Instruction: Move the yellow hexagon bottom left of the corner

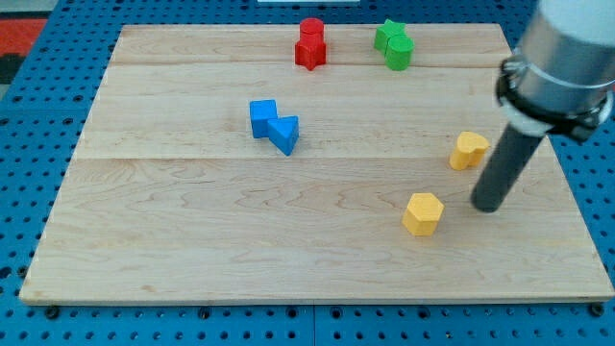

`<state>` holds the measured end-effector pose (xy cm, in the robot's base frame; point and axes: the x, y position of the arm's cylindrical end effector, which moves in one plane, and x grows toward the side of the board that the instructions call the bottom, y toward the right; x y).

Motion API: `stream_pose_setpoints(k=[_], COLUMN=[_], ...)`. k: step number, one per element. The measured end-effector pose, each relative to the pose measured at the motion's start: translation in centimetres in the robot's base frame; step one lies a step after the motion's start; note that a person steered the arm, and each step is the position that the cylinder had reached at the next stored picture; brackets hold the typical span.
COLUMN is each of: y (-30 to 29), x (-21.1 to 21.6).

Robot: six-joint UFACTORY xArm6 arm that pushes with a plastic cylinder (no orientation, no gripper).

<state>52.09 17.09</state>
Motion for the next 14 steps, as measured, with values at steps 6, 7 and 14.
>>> stream_pose_setpoints(k=[6, 7, 14], y=[-18.0, -13.0, -14.0], x=[4.9, 6.5, 1.4])
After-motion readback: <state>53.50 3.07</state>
